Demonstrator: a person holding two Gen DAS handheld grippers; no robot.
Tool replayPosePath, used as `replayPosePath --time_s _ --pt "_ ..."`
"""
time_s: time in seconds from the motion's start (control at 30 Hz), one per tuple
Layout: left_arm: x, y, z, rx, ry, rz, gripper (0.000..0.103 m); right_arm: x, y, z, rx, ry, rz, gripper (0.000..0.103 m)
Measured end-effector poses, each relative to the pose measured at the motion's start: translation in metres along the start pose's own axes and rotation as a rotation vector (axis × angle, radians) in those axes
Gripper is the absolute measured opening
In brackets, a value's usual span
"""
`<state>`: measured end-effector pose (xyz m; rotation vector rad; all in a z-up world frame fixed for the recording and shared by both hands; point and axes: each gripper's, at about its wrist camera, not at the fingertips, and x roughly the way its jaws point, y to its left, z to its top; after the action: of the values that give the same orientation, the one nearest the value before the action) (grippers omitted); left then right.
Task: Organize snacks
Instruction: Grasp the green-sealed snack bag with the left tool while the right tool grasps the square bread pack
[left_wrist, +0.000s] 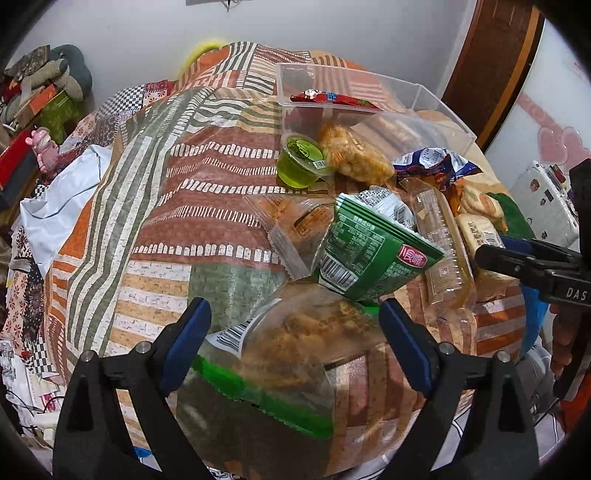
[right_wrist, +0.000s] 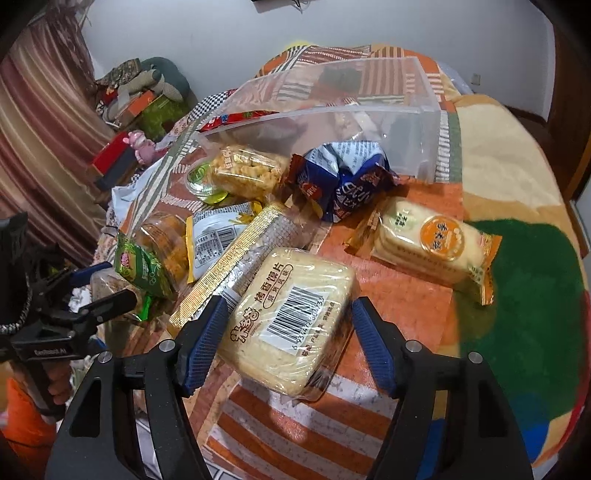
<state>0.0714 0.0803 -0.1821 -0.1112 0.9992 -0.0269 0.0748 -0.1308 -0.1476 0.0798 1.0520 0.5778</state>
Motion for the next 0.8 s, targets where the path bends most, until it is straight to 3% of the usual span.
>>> replayPosePath --time_s 0.2,0.33,0.47,0.6,0.7,0.8 --pt "0.003 0.000 -0.008 0.003 0.026 -0.028 0.096 -0.010 -0.011 -0.008 0.011 0.011 0.004 0.067" --pt "0.010 -0.003 -0.018 0.026 0.060 0.001 0.096 -0.017 -0.019 -0.013 0.020 0.012 -0.012 0.067" --pt "0.016 0.006 -0.021 -0.038 0.056 -0.008 0.096 -0.016 -0.022 -0.013 0.028 0.015 -0.004 0.067" --pt "0.013 0.009 -0.019 -0.042 0.029 -0.005 0.082 -0.008 -0.014 -0.009 0.003 0.024 -0.006 0.067" --pt "0.010 0.007 -0.019 -0.016 0.019 -0.013 0.066 -0.003 -0.007 -0.006 -0.027 0.020 -0.025 0.066" --pt "0.003 0.000 -0.020 0.017 0.006 -0.006 0.058 0.001 -0.006 -0.004 -0.047 0.016 -0.052 0.058"
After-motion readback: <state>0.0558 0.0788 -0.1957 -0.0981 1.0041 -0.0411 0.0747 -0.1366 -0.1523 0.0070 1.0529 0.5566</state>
